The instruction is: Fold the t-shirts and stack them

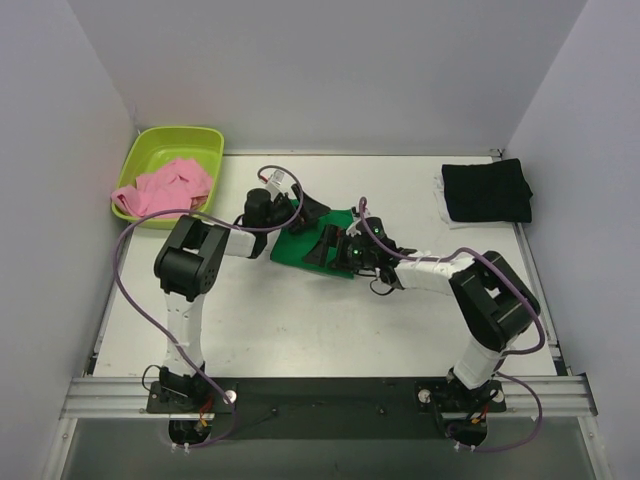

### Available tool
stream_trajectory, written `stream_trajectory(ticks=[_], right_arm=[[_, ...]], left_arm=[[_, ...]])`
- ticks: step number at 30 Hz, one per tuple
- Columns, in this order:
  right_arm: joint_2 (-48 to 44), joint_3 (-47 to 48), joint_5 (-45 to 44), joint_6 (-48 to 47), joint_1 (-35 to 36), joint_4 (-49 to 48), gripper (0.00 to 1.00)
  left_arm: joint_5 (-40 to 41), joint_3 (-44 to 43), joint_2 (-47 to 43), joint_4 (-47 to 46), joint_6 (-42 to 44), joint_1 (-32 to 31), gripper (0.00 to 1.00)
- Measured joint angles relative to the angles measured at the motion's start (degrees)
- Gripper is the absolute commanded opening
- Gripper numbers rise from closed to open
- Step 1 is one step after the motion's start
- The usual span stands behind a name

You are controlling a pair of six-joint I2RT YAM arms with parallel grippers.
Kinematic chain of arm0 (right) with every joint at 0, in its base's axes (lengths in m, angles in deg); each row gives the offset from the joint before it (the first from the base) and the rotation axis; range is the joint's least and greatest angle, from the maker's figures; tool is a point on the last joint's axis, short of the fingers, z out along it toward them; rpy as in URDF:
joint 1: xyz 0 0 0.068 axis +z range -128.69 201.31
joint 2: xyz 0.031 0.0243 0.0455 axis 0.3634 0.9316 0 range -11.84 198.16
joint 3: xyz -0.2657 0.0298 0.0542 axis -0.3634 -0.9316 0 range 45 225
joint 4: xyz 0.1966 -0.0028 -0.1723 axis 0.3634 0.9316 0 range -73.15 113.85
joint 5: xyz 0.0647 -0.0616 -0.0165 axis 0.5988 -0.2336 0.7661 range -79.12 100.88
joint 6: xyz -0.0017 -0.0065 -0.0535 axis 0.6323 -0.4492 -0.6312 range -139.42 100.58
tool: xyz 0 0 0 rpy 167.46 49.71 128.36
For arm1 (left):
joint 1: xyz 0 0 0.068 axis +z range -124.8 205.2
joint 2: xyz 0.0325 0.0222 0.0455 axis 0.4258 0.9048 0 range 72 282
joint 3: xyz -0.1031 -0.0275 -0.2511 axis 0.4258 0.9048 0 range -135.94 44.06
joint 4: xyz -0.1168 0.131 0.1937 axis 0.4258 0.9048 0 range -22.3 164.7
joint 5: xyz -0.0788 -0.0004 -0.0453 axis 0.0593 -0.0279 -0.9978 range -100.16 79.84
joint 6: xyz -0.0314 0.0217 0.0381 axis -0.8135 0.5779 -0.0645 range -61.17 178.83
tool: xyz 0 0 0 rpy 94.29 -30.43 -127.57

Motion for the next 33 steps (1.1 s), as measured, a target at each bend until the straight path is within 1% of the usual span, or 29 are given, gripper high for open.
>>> stream_trajectory(ticks=[5,15,21,26,29,33], right_arm=[[1.14,-1.44,0.74,0.74,0.0,-2.29,1.0],[1.14,-5.46,1.6,0.98,0.0,-4.46,1.0],[1.14,-6.95,1.99,1.22,0.02,-5.18,1.0],[-0.7,-6.88,1.9,0.55,0.85,-2.73,1.0],[-5.2,-6.1,1.14,-1.25,2.1,1.68,1.0],[-12.57,-1.64,-1.46,-5.07,3.06,8.9,1.0]], left_arm=[[-0.94,-1.57,2.25,0.04,0.44,0.59,0.97],[-2.54,-8.98,7.82,0.09,0.96,2.4,0.97],[-2.97,-9.16,7.87,0.09,1.01,3.04,0.98],[-2.97,-5.62,4.81,0.39,1.01,3.04,0.98],[-2.99,-2.54,0.85,1.07,0.98,3.06,0.97],[-2.97,0.2,-5.22,1.44,0.94,3.06,0.97]])
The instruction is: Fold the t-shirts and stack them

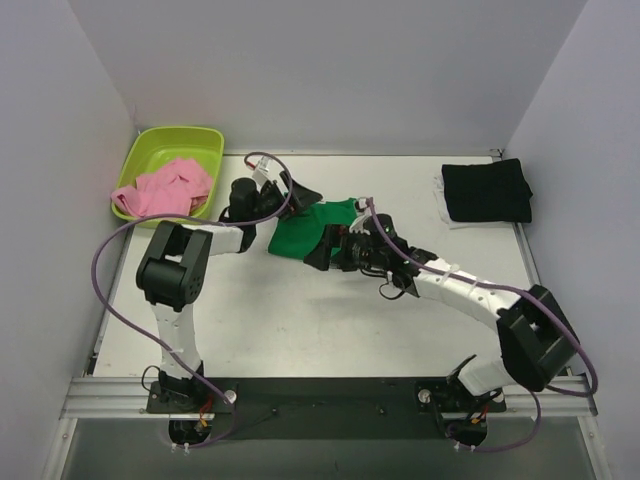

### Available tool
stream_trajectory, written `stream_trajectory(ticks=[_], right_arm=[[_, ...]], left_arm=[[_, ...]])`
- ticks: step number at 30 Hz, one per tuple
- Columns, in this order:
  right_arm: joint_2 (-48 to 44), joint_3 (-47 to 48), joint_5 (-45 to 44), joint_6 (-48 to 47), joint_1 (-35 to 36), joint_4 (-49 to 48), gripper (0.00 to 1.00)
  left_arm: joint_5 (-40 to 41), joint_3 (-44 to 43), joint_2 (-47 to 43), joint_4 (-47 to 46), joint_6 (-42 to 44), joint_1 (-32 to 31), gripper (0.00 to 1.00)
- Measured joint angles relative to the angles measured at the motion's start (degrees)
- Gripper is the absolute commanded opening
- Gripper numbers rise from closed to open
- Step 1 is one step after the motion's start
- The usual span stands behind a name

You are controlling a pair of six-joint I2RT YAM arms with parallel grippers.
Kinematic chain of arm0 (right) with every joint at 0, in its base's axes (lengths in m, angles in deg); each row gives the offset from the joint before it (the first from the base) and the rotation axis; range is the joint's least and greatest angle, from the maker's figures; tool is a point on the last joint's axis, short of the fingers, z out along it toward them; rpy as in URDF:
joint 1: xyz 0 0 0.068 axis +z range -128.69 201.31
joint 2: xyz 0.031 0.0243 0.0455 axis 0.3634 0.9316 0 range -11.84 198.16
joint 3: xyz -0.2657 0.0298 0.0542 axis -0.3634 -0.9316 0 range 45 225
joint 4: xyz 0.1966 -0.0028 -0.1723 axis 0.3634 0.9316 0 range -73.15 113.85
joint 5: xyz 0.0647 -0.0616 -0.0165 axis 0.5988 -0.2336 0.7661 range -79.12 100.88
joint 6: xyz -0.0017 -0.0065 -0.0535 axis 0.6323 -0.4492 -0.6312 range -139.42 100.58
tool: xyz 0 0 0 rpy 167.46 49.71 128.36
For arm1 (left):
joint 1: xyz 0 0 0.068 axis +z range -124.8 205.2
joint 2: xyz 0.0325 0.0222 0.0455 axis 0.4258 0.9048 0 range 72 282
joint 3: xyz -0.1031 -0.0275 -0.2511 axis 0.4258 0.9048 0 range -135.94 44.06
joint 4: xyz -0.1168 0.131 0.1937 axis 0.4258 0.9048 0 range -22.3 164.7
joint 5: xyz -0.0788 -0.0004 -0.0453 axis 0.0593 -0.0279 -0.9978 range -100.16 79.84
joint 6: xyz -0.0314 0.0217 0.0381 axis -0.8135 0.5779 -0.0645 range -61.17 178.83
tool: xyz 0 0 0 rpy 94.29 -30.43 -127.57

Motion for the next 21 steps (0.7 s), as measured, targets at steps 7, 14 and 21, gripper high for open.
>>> stream_trajectory(ticks=[7,14,21], right_arm=[[-6.84,14.34,-13.09,-9.33,-3.06,16.83,1.0],[1.57,28.52,-21.81,-11.89,-21.55,27.93,1.0],[17.55,38.95,-27.39,-10.91,-33.33,31.71,1.0]], left_arm=[[0.39,5.33,-12.0,2.19,0.24,-0.04,0.97],[5.55,12.92,-26.45,14.56,5.7,-2.05,0.97],[13.27,23.52,-39.5,21.57,8.61,-6.69,0.97]])
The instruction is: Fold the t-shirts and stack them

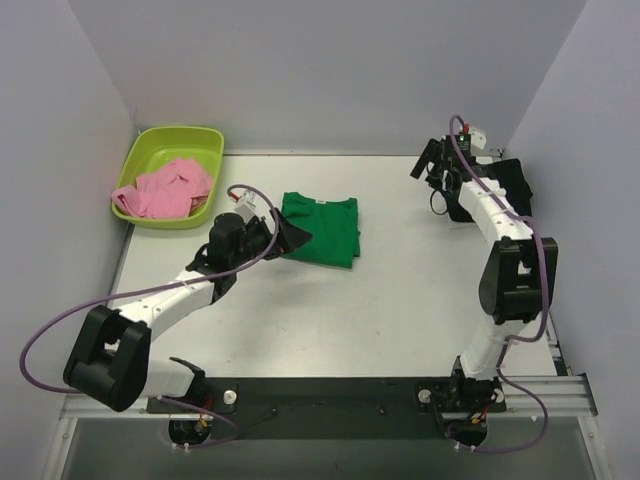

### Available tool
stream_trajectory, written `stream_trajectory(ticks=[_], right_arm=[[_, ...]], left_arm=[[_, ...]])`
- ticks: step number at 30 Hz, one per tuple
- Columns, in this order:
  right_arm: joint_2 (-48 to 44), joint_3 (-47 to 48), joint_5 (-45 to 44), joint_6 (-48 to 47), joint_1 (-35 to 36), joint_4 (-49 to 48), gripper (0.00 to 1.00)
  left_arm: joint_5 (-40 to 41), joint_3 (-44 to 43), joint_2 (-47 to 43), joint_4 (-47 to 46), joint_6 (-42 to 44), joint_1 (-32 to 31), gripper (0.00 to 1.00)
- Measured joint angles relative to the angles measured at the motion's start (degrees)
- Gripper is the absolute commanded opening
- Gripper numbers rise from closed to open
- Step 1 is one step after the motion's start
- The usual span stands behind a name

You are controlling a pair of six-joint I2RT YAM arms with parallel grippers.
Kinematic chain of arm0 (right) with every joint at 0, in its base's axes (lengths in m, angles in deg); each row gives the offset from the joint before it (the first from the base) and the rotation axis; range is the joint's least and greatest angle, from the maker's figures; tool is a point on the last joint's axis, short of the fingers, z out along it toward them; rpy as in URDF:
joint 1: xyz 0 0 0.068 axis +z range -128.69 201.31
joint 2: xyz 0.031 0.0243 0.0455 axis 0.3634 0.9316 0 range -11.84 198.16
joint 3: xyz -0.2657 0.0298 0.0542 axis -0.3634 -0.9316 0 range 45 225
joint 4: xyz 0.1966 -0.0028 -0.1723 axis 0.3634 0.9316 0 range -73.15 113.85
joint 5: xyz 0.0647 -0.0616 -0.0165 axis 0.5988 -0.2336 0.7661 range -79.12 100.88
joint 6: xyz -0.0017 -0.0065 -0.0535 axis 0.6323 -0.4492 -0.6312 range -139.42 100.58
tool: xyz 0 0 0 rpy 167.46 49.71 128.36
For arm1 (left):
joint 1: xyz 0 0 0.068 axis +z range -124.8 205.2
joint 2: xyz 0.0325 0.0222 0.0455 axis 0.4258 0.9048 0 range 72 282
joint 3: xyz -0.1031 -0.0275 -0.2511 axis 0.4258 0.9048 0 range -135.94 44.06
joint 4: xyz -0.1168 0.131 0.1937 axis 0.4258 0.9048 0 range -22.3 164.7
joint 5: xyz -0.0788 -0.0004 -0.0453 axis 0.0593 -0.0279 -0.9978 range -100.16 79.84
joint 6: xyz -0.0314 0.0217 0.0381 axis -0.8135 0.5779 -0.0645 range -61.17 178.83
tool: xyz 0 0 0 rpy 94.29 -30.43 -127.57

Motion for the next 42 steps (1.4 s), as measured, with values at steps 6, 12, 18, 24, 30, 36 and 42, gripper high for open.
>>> stream_trajectory(ticks=[6,12,18,24,30,36,42], right_arm=[[11.13,9.86,-0.81,-1.03,-3.3,1.07,1.0],[17.84,15.74,0.15,-1.55,-6.03,1.09,1.0],[23.61,20.24,2.32,-0.96,-10.34,1.77,1.0],[27.76,22.82,5.18,0.33,-13.35,3.67,1.0],[29.55,23.69,7.17,2.73,-13.57,5.75,1.0],[29.94,24.76,10.08,7.26,-13.99,8.68,1.0],[29.24,21.94,11.78,11.78,-14.64,6.99,1.0]], left_arm=[[3.39,5.27,-6.27,6.32,2.29,-0.57,0.98],[4.46,6.45,-10.75,8.41,3.8,-0.02,0.98],[4.17,7.26,-9.97,8.33,3.93,-0.02,0.97],[3.72,8.0,-6.95,8.02,3.89,0.09,0.97],[3.41,8.0,-6.1,7.74,3.72,0.09,0.98],[3.26,8.07,-6.1,7.54,3.65,0.09,0.97],[2.95,8.63,-7.13,7.56,3.65,0.24,0.97]])
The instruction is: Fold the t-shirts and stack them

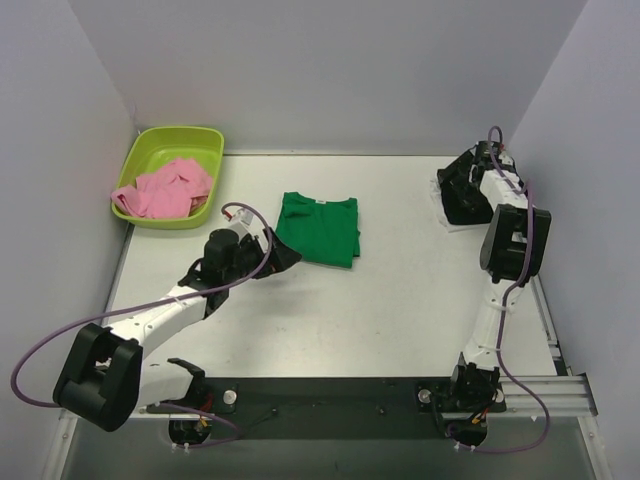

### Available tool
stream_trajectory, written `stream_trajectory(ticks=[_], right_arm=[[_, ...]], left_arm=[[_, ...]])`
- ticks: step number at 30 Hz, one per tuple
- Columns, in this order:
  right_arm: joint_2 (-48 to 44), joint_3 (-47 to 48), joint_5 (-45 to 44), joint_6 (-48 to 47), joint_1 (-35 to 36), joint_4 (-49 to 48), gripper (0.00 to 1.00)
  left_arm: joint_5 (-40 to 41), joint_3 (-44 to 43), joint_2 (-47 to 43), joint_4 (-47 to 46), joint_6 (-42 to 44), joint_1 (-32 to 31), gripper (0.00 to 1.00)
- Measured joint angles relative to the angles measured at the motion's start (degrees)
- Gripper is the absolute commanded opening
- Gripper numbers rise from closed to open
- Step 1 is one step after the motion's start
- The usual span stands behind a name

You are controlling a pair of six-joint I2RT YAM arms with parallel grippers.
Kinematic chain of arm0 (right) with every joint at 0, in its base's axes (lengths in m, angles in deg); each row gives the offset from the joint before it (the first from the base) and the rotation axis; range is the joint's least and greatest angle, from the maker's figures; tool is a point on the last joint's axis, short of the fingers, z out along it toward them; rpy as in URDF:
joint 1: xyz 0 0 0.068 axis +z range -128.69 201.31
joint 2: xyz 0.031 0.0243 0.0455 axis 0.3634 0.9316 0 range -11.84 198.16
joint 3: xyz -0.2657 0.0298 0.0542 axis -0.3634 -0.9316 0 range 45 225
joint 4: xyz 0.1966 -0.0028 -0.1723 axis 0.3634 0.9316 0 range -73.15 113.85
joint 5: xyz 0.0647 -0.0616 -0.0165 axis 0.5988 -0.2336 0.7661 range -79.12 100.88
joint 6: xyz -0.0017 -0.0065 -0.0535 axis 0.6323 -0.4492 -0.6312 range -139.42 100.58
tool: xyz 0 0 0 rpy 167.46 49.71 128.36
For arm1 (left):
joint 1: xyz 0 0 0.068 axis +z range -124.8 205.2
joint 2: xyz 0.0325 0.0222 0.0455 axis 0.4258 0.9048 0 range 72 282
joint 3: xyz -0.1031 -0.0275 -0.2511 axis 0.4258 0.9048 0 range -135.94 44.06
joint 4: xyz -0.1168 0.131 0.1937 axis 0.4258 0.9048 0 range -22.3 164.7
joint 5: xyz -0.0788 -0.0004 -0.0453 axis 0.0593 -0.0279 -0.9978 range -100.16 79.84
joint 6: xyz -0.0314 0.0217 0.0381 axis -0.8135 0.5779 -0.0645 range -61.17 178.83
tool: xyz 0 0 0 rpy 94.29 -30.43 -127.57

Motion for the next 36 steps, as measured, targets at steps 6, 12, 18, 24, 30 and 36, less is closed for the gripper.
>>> stream_trajectory(ticks=[6,12,18,24,30,36], right_arm=[[-4.37,-7.93,1.01,3.72,-0.07,-4.46,1.0],[-8.76,-15.41,1.2,7.23,0.87,-7.96,1.0],[-12.44,-21.59,0.52,11.58,3.26,-11.08,1.0],[-15.58,-26.71,-2.05,17.09,7.13,-13.25,1.0],[-16.79,-28.17,-6.12,20.61,10.36,-13.62,1.0],[-19.65,-29.33,-12.7,17.07,13.9,-11.13,1.0]], left_arm=[[-0.68,0.85,-1.73,-0.02,-0.15,0.07,0.98],[-0.96,2.43,-4.31,0.15,-0.2,0.07,0.97],[-1.42,3.23,-6.93,0.52,-0.22,0.07,0.97],[-1.95,4.04,-9.55,1.22,-0.2,0.09,0.97],[-2.21,4.66,-11.8,2.47,-0.17,0.09,0.97],[-2.16,4.63,-12.33,6.27,0.28,0.09,0.97]])
